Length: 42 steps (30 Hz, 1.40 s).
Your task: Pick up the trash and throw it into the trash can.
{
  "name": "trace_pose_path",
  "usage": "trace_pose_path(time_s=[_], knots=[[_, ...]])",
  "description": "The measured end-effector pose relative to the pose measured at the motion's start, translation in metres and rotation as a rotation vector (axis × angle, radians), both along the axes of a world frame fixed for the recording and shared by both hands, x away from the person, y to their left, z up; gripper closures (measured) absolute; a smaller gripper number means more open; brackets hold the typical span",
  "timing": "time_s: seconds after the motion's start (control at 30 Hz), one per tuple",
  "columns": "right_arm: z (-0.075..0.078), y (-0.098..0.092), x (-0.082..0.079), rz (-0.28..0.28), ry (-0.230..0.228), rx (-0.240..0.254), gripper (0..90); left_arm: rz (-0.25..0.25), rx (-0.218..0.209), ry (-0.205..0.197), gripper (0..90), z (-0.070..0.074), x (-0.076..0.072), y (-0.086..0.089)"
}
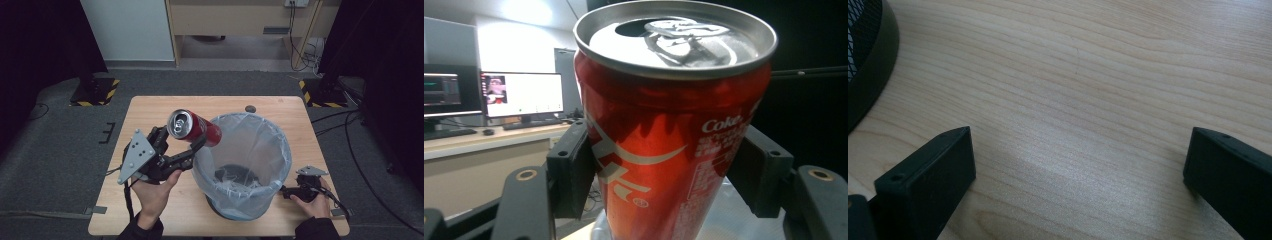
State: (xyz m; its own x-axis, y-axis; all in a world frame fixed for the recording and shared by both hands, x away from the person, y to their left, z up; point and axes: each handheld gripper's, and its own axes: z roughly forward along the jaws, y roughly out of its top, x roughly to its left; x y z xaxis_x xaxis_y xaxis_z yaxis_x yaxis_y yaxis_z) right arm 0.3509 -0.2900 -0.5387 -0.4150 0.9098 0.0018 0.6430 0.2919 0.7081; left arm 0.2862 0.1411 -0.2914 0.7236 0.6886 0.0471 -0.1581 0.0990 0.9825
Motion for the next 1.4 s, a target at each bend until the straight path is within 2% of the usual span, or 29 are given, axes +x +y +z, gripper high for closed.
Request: trace_pose_path(time_s=[0.13, 0.17, 0.33, 0.73, 0.9, 1.0, 1.13, 1.4], knots=[[0.000, 0.000, 0.000, 0.000, 0.000, 0.000, 0.4, -0.008, 0.014, -0.009, 33.5, -0.002, 0.001, -0.007], [0.000, 0.000, 0.000, 0.000, 0.000, 0.000, 0.4, -0.023, 0.022, 0.006, 33.5, -0.004, 0.001, -0.013], [0.000, 0.000, 0.000, 0.000, 0.000, 0.000, 0.4, -0.039, 0.043, 0.022, 33.5, -0.009, 0.002, -0.022], [0.000, 0.000, 0.000, 0.001, 0.000, 0.000, 0.4, -0.062, 0.090, 0.079, 33.5, -0.028, 0.005, -0.030], [0.000, 0.000, 0.000, 0.001, 0.000, 0.000, 0.4, -0.072, 0.098, 0.100, 33.5, -0.035, 0.004, -0.031], [0.000, 0.000, 0.000, 0.001, 0.000, -0.001, 0.4, -0.085, 0.083, 0.115, 33.4, -0.037, 0.004, -0.031], [0.000, 0.000, 0.000, 0.001, 0.000, -0.001, 0.4, -0.080, 0.093, 0.117, 33.3, -0.037, 0.003, -0.031], [0.000, 0.000, 0.000, 0.002, 0.000, -0.001, 0.4, -0.089, 0.072, 0.118, 30.8, -0.037, 0.001, -0.029]])
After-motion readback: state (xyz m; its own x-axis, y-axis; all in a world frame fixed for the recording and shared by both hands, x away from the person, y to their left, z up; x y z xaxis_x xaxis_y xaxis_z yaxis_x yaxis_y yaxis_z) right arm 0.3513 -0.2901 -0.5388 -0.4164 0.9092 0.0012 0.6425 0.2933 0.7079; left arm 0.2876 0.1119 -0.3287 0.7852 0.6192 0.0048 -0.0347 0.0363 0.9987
